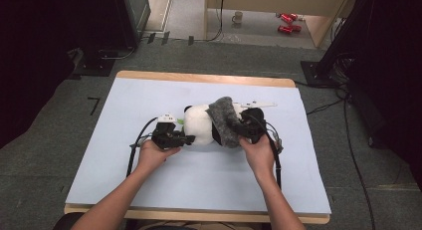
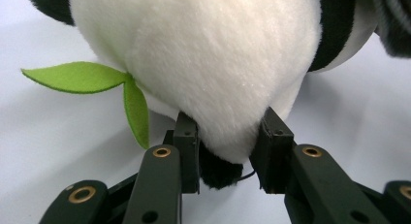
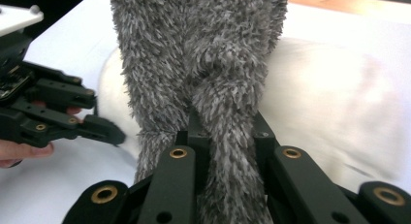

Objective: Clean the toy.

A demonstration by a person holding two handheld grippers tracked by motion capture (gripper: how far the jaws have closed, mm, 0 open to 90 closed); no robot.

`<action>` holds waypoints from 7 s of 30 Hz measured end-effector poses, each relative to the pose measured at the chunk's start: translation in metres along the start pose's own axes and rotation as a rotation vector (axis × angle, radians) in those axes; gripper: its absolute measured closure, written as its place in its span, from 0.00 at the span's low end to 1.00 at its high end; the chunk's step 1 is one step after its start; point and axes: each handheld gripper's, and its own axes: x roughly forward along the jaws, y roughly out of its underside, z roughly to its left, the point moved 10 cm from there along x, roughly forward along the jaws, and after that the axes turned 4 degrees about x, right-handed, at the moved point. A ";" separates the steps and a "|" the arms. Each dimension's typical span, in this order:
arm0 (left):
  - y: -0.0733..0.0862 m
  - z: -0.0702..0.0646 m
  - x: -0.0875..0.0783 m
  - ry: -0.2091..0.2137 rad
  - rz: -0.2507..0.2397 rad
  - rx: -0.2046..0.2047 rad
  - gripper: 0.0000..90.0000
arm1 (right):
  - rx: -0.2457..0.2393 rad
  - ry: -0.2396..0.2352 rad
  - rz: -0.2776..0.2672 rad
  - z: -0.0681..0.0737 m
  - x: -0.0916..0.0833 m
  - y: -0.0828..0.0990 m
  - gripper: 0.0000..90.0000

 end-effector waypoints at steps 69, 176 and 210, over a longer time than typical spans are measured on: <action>-0.007 0.003 -0.005 0.047 0.025 -0.019 0.75 | 0.007 -0.008 0.013 -0.002 0.000 0.002 0.87; 0.011 0.008 0.002 0.017 0.025 -0.030 0.67 | 0.140 0.100 -0.053 -0.070 -0.013 -0.007 0.86; -0.008 0.010 -0.001 0.003 0.003 -0.038 0.74 | 0.192 0.130 -0.033 -0.095 -0.026 0.019 0.88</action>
